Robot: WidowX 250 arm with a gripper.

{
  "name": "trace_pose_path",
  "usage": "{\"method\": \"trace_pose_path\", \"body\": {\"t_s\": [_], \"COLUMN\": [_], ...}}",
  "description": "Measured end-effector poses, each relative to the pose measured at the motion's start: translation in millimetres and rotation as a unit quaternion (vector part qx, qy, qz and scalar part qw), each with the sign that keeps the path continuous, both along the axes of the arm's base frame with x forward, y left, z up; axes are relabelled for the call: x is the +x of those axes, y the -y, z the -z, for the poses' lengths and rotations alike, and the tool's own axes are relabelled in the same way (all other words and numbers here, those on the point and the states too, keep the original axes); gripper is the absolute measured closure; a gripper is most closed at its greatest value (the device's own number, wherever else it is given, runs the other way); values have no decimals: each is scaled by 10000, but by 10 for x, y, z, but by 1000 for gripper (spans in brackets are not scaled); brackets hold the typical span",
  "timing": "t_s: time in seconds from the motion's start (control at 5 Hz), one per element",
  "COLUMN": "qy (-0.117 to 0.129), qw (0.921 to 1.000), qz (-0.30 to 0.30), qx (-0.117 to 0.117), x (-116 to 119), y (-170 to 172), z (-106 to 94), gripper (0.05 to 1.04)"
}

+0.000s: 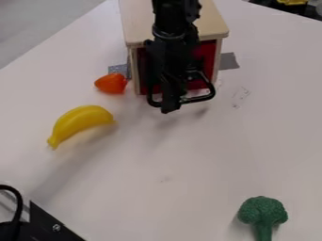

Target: Open the drawer

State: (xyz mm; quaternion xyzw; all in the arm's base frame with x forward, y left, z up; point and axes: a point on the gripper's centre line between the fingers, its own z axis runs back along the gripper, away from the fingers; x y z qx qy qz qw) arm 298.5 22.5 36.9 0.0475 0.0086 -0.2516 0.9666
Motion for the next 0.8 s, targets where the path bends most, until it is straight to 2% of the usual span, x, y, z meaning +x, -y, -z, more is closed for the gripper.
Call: {"method": "trace_pose_path", "body": {"t_s": [0.2,0.4,0.8], "qy": [-159,-117,-33], "qw": [9997,9998,10000], "qz": [151,150,37], "qx": [44,70,47], "x": [-53,-46,-35], "y": [109,105,99], "z": [112,112,128], "gripper": [84,127,679]}}
